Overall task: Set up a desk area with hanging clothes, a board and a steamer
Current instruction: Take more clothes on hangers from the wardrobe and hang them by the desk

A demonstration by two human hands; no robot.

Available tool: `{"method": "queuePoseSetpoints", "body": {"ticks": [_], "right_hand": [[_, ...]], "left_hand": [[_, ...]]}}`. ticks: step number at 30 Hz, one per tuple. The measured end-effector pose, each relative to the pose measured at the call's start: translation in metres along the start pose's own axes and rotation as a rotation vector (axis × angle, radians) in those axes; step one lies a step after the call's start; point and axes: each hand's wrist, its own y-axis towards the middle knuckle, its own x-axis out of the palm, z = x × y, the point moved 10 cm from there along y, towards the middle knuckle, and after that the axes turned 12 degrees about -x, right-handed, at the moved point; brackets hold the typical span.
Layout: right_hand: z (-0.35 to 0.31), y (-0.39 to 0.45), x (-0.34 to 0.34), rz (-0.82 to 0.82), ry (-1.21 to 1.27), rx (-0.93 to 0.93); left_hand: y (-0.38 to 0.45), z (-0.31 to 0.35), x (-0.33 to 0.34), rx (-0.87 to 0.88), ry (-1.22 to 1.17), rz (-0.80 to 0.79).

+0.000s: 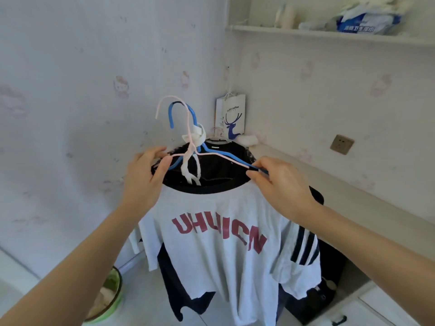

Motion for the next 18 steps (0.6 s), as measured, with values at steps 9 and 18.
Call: {"method": "queuePoseSetpoints", "body": {"ticks": [9, 18], "right_hand": [[0.029, 0.073, 0.035, -0.063, 0.125, 0.088], [0.041, 0.129, 0.042, -0.072, -0.061, 0.029]], "left_hand": [[0.101, -0.039, 0.045, -0.021, 0.188, -0.323], [0.155, -0.036, 0.058, 0.132, 0.250, -0.318]]}}
